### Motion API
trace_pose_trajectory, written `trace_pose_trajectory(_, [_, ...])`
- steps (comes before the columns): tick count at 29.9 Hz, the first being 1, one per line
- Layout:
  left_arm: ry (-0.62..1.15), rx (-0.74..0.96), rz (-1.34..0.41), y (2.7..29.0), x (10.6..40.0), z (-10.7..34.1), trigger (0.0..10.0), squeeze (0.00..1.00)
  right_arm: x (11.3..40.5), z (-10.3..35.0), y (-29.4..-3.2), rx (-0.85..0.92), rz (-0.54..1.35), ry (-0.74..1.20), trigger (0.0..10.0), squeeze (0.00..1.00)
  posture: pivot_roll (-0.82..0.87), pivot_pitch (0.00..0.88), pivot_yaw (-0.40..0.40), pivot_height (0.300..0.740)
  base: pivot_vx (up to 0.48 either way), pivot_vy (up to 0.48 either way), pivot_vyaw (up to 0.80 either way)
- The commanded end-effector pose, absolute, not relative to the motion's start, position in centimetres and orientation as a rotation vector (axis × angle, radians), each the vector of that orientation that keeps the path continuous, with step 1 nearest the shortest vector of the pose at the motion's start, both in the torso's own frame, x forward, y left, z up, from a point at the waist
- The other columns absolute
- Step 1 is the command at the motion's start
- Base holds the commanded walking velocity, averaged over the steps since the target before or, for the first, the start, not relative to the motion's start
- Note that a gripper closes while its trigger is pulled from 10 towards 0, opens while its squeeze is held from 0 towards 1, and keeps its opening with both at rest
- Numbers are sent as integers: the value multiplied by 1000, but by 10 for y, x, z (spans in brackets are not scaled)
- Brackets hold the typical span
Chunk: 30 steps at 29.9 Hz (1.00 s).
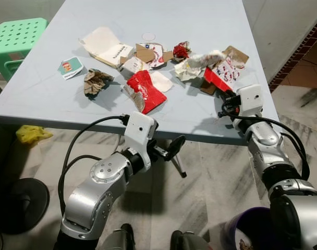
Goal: Picking trash to rubbish bin
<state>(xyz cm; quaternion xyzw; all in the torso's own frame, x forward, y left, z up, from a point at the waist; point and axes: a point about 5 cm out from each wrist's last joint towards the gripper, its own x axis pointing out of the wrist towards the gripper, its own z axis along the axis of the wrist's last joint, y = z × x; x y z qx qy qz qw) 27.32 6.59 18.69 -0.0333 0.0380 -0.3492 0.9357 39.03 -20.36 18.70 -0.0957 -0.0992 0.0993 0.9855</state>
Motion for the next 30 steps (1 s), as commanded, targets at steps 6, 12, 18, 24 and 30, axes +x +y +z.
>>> trace_pose_trajectory(6, [84, -76, -723, 64, 268, 187, 10000, 0, 389, 190, -211, -174, 158, -227, 0, 0, 11, 303, -32, 740, 0, 0, 0])
trace_pose_trajectory(12, [84, -77, -722, 64, 269, 187, 10000, 0, 388, 195, -212, -171, 160, -265, 0, 0, 11, 306, -33, 740, 0, 0, 0])
trace_pose_trajectory(18, [71, -83, -712, 64, 271, 189, 10000, 0, 385, 208, -217, -162, 163, -355, 0, 0, 13, 292, -39, 740, 0, 0, 0])
trace_pose_trajectory(24, [58, -81, -707, 63, 273, 191, 10000, 0, 379, 217, -220, -180, 171, -428, 3686, 0, 11, 274, -45, 740, 0, 0, 0])
trace_pose_trajectory(30, [31, -74, -674, 68, 282, 195, 10000, 0, 371, 220, -219, -157, 202, -458, 10000, 0, 7, 255, -52, 740, 0, 0, 0])
